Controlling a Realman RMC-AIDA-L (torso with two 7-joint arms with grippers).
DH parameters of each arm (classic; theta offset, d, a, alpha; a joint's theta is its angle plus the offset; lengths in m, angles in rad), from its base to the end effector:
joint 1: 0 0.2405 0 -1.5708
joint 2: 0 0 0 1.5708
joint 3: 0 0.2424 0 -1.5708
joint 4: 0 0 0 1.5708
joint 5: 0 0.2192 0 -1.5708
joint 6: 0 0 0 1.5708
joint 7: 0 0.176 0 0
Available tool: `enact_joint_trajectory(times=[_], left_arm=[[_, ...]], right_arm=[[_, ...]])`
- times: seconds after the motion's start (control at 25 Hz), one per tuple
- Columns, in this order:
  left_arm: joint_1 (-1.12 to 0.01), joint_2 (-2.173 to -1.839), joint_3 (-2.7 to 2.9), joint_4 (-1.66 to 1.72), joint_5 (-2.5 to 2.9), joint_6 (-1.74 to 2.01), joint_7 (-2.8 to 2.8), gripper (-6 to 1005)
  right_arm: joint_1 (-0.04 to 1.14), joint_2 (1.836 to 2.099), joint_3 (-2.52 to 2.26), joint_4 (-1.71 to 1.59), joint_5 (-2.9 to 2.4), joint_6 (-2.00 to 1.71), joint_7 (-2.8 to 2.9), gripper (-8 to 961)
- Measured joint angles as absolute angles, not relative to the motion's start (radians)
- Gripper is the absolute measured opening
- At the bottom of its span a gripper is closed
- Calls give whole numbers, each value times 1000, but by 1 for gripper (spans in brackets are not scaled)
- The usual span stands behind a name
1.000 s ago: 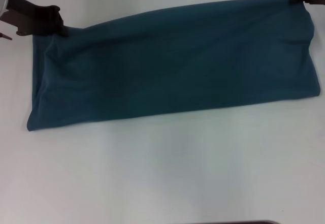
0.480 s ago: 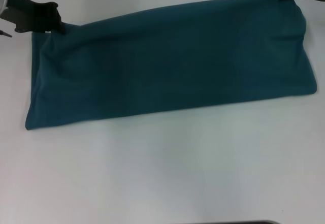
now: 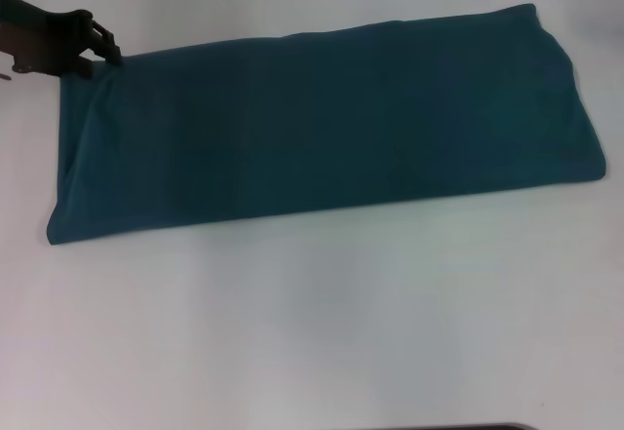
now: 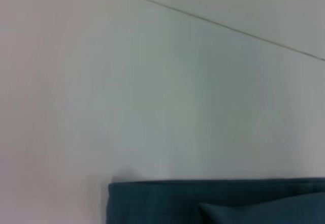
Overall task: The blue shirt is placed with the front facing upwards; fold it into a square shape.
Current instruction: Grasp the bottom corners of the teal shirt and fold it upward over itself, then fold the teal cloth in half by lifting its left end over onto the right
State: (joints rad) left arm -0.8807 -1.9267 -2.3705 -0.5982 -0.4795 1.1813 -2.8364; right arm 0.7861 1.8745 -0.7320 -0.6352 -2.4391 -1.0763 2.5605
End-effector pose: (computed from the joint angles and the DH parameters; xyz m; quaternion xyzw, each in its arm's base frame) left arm -0.2653 0.4516 0.0243 -0.7012 -0.6626 -0.0085 0.2632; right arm 0.2816 0.4672 0.0703 -0.7339 0.5928 0.0997 0.3162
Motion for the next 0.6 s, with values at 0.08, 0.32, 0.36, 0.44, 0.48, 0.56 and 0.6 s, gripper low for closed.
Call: enact_joint_trajectory(times=[0.08, 0.32, 0.36, 0.44, 0.48, 0.56, 0.6], left_arm=[[-876, -1927, -2372, -605, -481, 1181, -2838, 223], [-834, -1941, -2398, -696, -492, 1188, -2838, 433], [-825, -1943, -2415, -710, -494, 1189, -2838, 478], [-805, -1944, -2461, -737, -501, 1196, -2833, 519], [-797, -1946, -2474, -747, -518, 1205, -2821, 540], [-767, -1956, -2493, -777, -600, 1244, -2773, 580], [-752, -1963, -2495, -788, -656, 1271, -2737, 601]], right_arm=[[796, 1869, -732, -634, -2454, -1072, 2570, 250], [810, 1858, -731, -640, -2460, -1102, 2569, 367], [810, 1857, -729, -643, -2459, -1111, 2567, 386], [809, 1854, -726, -647, -2457, -1124, 2562, 455], [807, 1853, -725, -649, -2456, -1128, 2561, 505], [795, 1852, -725, -666, -2443, -1148, 2558, 604], [788, 1852, -724, -679, -2431, -1160, 2553, 653]])
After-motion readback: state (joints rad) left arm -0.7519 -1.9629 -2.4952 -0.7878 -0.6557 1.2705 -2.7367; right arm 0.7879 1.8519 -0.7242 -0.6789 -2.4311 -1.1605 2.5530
